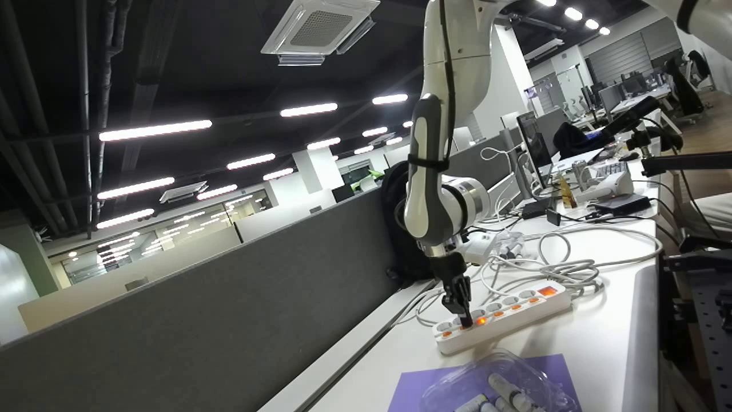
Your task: Turn off the second switch from the left
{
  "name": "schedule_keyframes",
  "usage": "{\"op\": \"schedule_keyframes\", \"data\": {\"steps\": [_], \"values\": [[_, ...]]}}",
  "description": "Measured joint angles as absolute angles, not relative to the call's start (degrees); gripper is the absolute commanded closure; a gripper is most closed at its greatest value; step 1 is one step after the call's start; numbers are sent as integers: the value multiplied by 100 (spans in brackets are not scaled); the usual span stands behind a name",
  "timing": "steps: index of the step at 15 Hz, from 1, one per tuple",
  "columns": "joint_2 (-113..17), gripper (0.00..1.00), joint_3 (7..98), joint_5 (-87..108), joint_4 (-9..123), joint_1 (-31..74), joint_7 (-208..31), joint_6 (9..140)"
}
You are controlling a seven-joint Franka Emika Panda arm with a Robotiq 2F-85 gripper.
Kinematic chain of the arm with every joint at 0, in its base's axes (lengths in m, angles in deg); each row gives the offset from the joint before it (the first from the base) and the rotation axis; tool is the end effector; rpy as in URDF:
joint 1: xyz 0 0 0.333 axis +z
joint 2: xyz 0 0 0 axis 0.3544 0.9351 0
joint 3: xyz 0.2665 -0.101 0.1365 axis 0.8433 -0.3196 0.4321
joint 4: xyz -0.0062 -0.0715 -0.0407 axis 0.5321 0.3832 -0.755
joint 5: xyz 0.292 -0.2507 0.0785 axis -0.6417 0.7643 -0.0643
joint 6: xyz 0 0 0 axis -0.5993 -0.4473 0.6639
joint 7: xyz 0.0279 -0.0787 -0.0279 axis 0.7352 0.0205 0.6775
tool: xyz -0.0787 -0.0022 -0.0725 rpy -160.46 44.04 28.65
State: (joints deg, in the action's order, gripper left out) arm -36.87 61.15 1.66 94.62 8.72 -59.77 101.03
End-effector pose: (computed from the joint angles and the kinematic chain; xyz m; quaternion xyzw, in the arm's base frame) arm 0.5298 -0.0749 0.1496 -0.9951 -0.0880 -0.0371 0.0259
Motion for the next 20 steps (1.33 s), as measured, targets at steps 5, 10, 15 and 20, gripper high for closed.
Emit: {"op": "schedule_keyframes", "data": {"steps": [5,10,15,20], "values": [[-3674,100,5886,549,9436,1103,-6291,10108],[-3674,100,5867,648,9436,1145,-6328,10097],[-3836,100,6364,342,9507,853,-6037,9911],[-4599,73,6762,-172,9798,664,-5764,9771]]}}
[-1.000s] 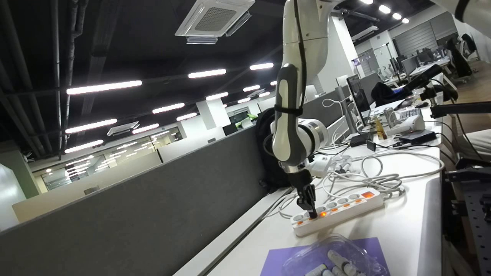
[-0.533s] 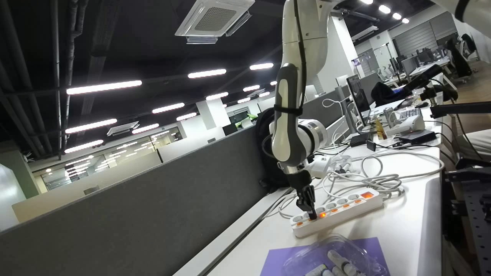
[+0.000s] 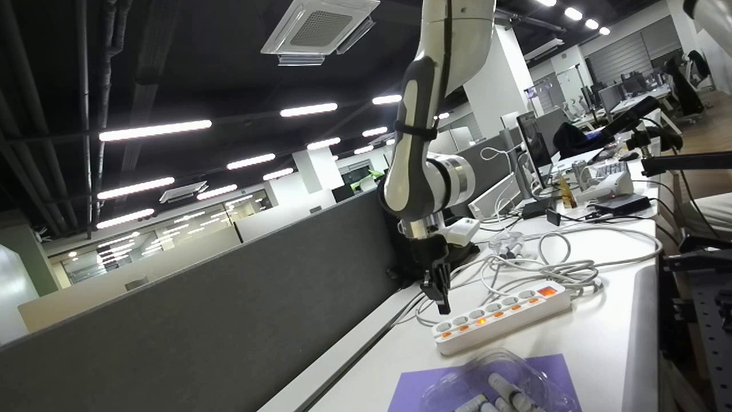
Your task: Turn off the second switch from the left
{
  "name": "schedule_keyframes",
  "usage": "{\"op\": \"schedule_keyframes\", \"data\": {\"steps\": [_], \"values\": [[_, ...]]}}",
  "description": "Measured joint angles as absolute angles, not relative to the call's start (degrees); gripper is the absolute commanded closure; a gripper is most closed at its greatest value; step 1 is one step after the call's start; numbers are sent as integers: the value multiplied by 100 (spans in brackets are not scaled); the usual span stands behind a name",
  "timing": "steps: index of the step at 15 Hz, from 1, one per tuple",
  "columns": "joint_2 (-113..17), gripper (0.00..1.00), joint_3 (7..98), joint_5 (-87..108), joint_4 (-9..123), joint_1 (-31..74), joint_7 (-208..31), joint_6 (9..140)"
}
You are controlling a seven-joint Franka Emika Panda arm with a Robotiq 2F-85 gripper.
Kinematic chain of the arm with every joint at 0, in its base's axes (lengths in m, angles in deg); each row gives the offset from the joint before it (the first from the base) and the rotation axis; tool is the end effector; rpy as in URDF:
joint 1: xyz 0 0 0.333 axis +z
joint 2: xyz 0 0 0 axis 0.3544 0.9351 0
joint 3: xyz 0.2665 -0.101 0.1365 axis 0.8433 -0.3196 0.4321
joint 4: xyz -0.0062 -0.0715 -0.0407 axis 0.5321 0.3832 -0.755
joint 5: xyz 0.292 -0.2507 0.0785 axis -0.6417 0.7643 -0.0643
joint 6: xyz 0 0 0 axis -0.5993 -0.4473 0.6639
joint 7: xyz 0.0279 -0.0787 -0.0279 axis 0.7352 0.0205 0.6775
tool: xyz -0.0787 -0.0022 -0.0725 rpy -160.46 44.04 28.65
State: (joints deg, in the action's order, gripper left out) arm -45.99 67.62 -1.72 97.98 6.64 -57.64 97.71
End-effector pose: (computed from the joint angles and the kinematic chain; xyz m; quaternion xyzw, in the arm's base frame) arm 0.5287 -0.0351 0.2112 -0.9897 -0.1177 -0.0651 0.0484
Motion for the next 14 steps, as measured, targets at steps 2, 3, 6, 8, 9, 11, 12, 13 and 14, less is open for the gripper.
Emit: {"op": "schedule_keyframes", "data": {"steps": [2,3,6,8,9,11,12,13,14], "values": [[-4922,59,6664,-186,9924,712,-5813,9696],[-5044,53,6565,-175,9976,763,-5874,9653],[-5287,33,6150,40,10124,982,-6276,9599],[-5342,19,5858,330,10196,1122,-6689,9541],[-5343,13,5726,473,10228,1180,-6890,9538],[-5329,2,5497,720,10290,1264,-7245,9536],[-5315,0,5397,817,10325,1297,-7402,9537],[-5289,0,5305,919,10355,1327,-7562,9546],[-5256,0,5218,1023,10385,1356,-7720,9559]]}}
